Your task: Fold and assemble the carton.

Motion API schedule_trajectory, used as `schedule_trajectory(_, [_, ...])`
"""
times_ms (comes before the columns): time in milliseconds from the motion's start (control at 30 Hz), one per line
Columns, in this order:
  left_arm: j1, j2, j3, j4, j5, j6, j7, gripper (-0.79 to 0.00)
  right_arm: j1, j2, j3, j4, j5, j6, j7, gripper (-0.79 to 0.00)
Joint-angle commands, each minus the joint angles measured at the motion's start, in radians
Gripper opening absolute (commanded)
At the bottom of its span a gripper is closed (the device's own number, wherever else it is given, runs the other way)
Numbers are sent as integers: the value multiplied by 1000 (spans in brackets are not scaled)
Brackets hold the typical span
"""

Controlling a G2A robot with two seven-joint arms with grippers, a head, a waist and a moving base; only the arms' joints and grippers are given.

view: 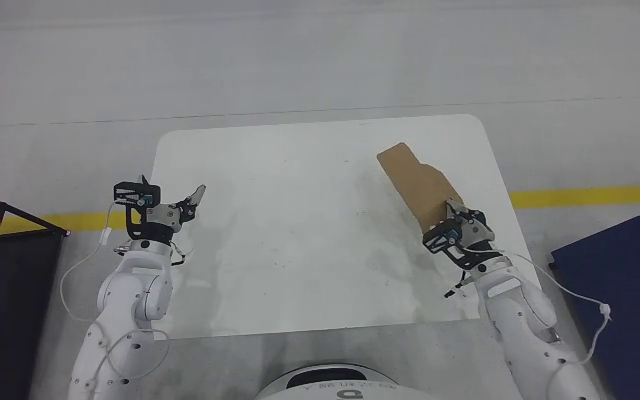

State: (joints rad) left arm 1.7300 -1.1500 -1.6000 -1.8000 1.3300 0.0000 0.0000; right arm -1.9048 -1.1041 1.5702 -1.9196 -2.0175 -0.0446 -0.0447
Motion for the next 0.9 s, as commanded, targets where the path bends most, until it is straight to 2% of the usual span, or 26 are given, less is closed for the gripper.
schedule_trajectory(0, [0, 0, 0, 0, 0, 0, 0, 0, 1, 0, -1, 0, -14, 0, 3, -785])
schedule_trajectory(267, [0, 0, 0, 2, -2, 0, 0, 0, 1, 0, -1, 0, -14, 0, 3, -785])
schedule_trajectory(333, [-10, -1, 7, 12, -26, -32, -15, 0, 9, -1, -5, 17, 20, -23, -22, -785])
schedule_trajectory(400, [-33, -1, 38, 5, -51, -109, -58, 0, 28, 0, 0, 52, 39, -36, -54, -785])
schedule_trajectory(433, [-46, -1, 57, -1, -71, -164, -89, 0, 36, -1, -8, 58, 23, -35, -65, -785])
schedule_trajectory(500, [-80, -1, 105, -4, -212, -331, -193, 0, 47, -3, -27, 61, 10, -23, -71, -785])
schedule_trajectory(600, [-149, -1, 177, -4, -323, -470, -376, 0, 55, -6, -51, 52, -14, -2, -78, -785])
schedule_trajectory(733, [-249, -9, 302, 54, -518, -561, -605, 0, 53, -10, -76, 34, -47, 38, -77, -785])
schedule_trajectory(867, [-360, -21, 414, 163, -822, -613, -796, 0, 43, -14, -93, 19, -73, 63, -72, -785])
